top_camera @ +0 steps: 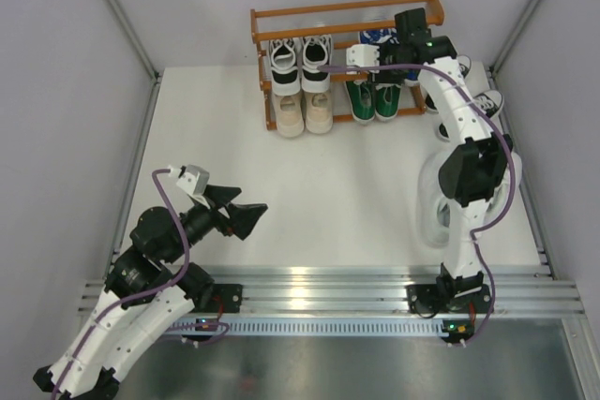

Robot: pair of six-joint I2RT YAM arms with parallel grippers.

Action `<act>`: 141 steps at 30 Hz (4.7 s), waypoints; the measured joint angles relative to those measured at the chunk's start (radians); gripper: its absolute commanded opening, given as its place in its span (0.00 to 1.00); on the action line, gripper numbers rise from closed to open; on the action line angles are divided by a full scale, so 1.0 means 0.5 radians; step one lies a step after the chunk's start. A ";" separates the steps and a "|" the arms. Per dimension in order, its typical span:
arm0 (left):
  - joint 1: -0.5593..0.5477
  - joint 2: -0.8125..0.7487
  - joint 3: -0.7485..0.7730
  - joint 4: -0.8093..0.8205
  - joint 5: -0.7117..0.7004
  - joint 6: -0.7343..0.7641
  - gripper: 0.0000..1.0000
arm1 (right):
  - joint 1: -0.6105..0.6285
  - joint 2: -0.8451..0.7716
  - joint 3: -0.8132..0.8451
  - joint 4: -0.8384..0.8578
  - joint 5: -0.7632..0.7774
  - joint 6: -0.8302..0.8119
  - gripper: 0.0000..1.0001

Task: Place and organize the shoes onto the shoe shelf
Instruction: Place the shoe at the shoe shelf, then adjust the shoe at the shoe shelf.

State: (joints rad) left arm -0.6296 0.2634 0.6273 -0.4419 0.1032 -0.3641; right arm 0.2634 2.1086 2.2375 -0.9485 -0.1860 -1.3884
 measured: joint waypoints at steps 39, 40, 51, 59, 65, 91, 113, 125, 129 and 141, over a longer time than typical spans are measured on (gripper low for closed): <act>0.000 -0.026 -0.008 -0.001 -0.030 0.000 0.96 | -0.002 -0.068 -0.174 0.159 -0.155 0.327 0.21; 0.000 -0.026 -0.008 -0.001 -0.030 0.000 0.96 | -0.005 -0.072 -0.182 0.160 -0.155 0.316 0.21; 0.000 -0.027 -0.016 -0.001 -0.030 0.000 0.96 | -0.032 -0.140 -0.261 0.128 -0.185 0.173 0.23; 0.000 -0.043 -0.021 0.000 -0.030 0.000 0.96 | -0.059 -0.185 -0.272 0.117 -0.198 0.154 0.35; 0.000 -0.043 -0.021 0.000 -0.030 0.000 0.97 | -0.061 -0.194 -0.272 0.141 -0.199 0.183 0.50; 0.000 -0.066 -0.022 0.000 -0.030 0.000 0.97 | -0.107 -0.472 -0.272 0.230 -0.465 1.008 0.56; 0.000 -0.074 -0.029 0.000 -0.029 0.001 0.98 | -0.208 -0.431 -0.669 0.554 -0.326 2.015 0.49; 0.000 -0.072 -0.030 0.000 -0.029 0.001 0.98 | -0.172 -0.316 -0.568 0.596 -0.284 2.208 0.29; 0.000 -0.072 -0.031 0.000 -0.029 0.002 0.98 | -0.166 -0.304 -0.568 0.597 -0.330 2.300 0.26; 0.000 -0.072 -0.034 0.000 -0.029 0.002 0.98 | -0.167 -0.301 -0.568 0.610 -0.307 2.358 0.25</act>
State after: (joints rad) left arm -0.6296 0.2272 0.6106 -0.4419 0.0887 -0.3634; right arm 0.1799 1.9579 1.9533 -0.6434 -0.3397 -0.2092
